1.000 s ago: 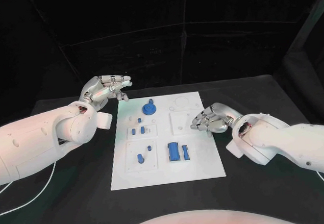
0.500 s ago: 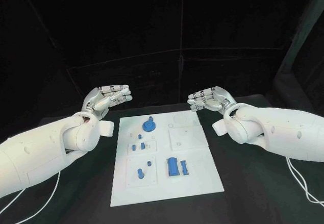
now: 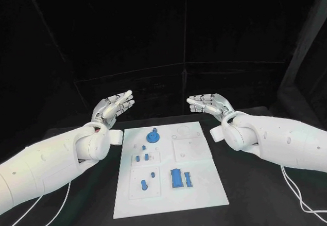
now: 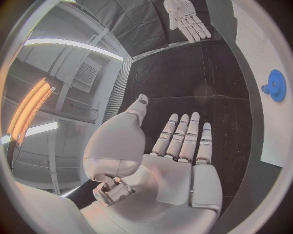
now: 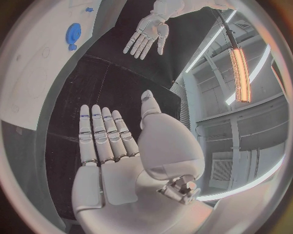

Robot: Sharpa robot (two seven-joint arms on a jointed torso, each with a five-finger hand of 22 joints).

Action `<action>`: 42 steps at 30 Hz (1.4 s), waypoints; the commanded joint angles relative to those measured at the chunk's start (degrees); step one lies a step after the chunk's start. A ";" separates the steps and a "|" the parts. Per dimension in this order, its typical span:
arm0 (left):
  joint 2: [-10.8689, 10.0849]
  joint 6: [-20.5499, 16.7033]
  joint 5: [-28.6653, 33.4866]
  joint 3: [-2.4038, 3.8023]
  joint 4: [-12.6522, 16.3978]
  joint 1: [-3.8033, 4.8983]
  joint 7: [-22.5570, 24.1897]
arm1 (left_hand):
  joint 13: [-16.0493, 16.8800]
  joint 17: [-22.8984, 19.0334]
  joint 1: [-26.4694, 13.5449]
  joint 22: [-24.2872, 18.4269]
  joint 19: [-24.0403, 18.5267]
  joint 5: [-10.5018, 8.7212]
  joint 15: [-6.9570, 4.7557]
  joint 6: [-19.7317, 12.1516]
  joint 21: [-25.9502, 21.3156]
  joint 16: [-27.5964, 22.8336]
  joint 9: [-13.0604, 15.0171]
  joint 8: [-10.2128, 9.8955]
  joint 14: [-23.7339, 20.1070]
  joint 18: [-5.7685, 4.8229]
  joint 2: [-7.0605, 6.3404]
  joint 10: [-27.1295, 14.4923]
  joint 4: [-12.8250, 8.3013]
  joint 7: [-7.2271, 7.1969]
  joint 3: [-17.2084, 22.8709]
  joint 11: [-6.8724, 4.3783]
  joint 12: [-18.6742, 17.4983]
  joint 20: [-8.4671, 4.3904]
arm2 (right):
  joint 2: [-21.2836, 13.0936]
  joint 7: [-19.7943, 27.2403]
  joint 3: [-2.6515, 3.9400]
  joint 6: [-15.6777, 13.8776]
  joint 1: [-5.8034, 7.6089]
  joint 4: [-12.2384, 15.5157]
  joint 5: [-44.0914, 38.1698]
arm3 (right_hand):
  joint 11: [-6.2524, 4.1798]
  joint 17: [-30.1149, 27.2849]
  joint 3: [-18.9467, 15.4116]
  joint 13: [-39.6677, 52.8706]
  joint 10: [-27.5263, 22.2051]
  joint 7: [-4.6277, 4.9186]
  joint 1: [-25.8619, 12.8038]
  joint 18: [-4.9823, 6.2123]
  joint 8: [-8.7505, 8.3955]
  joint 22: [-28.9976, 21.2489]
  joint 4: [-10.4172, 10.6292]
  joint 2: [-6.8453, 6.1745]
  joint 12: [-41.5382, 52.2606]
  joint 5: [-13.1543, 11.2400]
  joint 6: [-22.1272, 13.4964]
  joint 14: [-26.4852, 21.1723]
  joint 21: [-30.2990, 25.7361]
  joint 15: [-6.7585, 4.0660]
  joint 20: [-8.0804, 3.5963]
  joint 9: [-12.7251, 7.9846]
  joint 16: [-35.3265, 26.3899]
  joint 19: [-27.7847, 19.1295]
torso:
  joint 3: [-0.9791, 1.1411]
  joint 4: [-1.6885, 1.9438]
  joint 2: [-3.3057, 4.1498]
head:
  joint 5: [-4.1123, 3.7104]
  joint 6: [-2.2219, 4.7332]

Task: Assemble the parts on the task board

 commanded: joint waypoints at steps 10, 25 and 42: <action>-3.81 -16.81 -2.64 2.59 13.38 -4.10 0.37 | -1.36 -1.55 -31.32 -7.13 -10.26 -1.47 -8.33 -20.65 -1.14 -3.93 -1.44 -1.36 -19.47 -3.73 0.35 -19.61 -0.91 -7.54 -6.10 -8.57 -1.30 -7.08 | -5.04 4.37 2.53 -14.74 -3.43 15.63 9.13 | -8.06 -1.41 5.71 -1.40 -24.36 -5.16 -34.46 -4.06 -1.43 -6.13 -1.67 -2.26 -1.42 -4.82 -21.85 -25.00 -3.98 -6.78 -6.20 -2.25 -1.40 -21.02 | 0.41 0.59 -1.50 | 2.17 3.31; -6.86 -29.31 -4.47 4.60 23.76 -7.43 0.52 | -1.36 -1.55 -44.26 -7.13 -14.63 -1.47 -8.33 -29.20 -1.14 -3.93 -1.44 -1.36 -27.50 -8.37 0.35 -27.73 -0.91 -7.54 -6.10 -8.57 -1.30 -13.13 | -7.96 6.67 3.95 -22.45 -5.44 24.30 13.99 | -8.06 -1.41 10.90 -1.40 -34.35 -9.78 -48.65 -8.70 -1.43 -11.63 -1.67 -2.26 -1.42 -9.11 -30.84 -35.29 -3.98 -6.78 -11.77 -2.25 -1.40 -29.56 | 0.41 0.59 -1.50 | 2.17 3.31; -6.86 -29.31 -4.47 4.60 23.76 -7.43 0.52 | -1.36 -1.55 -51.71 -7.13 -19.52 -1.47 -8.33 -34.07 -1.14 -3.93 -1.44 -1.36 -31.94 -8.37 0.35 -32.28 -0.91 -7.54 -6.10 -8.57 -1.30 -13.13 | -7.96 6.67 3.95 -22.45 -5.44 24.30 13.99 | -8.06 -1.41 10.90 -1.40 -40.21 -9.78 -56.99 -8.70 -1.43 -11.63 -1.67 -2.26 -1.42 -9.11 -36.15 -41.38 -3.98 -6.78 -11.77 -2.25 -1.40 -34.65 | 0.41 0.59 -1.50 | 2.17 3.31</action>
